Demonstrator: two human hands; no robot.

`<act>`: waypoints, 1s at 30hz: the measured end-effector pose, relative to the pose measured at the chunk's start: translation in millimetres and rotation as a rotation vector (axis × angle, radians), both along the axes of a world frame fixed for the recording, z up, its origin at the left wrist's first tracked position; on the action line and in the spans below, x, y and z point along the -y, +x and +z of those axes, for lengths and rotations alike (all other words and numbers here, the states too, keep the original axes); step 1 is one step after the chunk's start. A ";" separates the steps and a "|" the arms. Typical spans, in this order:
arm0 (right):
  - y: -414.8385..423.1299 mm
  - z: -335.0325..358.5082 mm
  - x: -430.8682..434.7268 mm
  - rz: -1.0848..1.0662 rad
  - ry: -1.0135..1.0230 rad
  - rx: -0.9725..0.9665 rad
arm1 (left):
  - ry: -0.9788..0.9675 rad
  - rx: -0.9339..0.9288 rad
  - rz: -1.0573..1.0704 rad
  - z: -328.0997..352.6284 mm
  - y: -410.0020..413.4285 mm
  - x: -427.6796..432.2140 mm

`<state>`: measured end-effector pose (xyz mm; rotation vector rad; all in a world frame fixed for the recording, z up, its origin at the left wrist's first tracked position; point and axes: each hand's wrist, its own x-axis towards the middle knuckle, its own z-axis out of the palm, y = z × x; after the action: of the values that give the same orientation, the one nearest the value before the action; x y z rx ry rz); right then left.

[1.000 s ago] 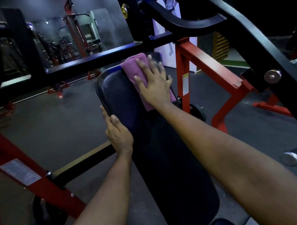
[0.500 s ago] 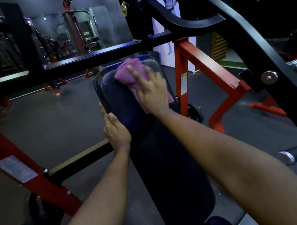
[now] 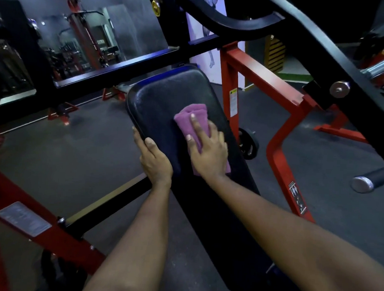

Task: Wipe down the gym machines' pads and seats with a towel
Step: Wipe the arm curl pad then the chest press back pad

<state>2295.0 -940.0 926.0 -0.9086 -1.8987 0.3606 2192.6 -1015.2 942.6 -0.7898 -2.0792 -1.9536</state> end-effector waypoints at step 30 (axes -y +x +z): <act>52.7 -191.6 151.0 -0.111 -0.178 0.262 | -0.253 -0.056 -0.492 -57.6 -14.4 74.2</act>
<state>2347.8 -1091.1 734.4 -1.2247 -2.0662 0.3623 2178.2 -1089.4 885.0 -1.5129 -2.2881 -1.8608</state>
